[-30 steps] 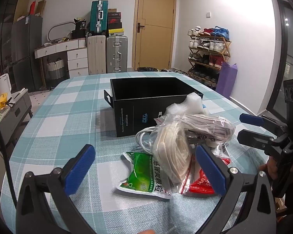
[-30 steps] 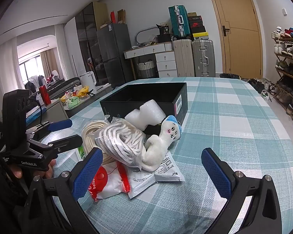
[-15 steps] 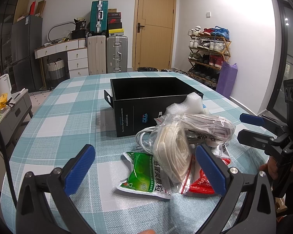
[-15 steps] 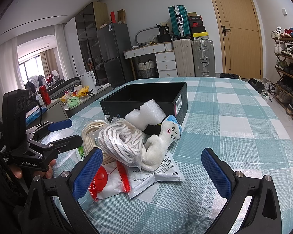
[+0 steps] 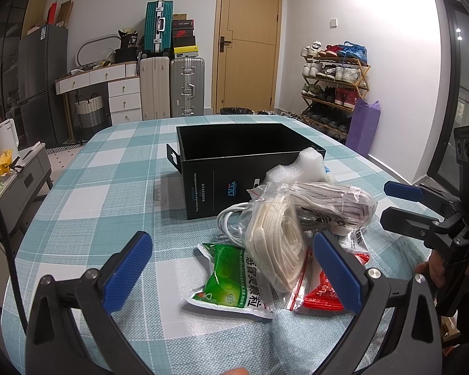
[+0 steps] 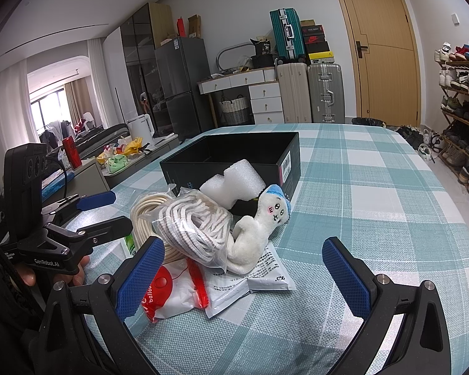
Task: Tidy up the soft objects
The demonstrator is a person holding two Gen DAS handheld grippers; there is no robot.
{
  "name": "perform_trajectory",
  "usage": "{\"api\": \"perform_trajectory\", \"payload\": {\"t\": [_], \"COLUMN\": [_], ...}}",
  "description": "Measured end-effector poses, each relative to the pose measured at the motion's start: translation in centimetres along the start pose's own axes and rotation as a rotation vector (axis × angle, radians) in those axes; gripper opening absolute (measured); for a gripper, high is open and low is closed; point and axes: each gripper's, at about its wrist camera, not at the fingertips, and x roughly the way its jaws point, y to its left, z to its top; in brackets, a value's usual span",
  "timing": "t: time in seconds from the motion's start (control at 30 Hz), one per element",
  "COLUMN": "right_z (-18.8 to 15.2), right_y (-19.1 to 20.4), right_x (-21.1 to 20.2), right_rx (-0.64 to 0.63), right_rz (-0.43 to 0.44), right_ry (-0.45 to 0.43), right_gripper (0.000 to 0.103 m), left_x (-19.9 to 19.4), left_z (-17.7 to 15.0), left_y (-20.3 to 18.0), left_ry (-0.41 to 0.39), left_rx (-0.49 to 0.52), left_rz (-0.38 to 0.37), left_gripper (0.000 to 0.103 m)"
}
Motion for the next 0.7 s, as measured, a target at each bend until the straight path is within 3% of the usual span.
{"api": "perform_trajectory", "payload": {"t": [0.7], "right_z": [0.01], "right_y": [0.06], "right_x": [-0.02], "right_rx": [-0.001], "right_rz": [-0.003], "right_ry": [0.001], "right_gripper": [0.103], "left_x": [-0.15], "left_z": [-0.07], "left_y": [0.24], "left_ry": [-0.006], "left_rx": [-0.008], "left_rz": [0.007], "left_gripper": [0.103]}}
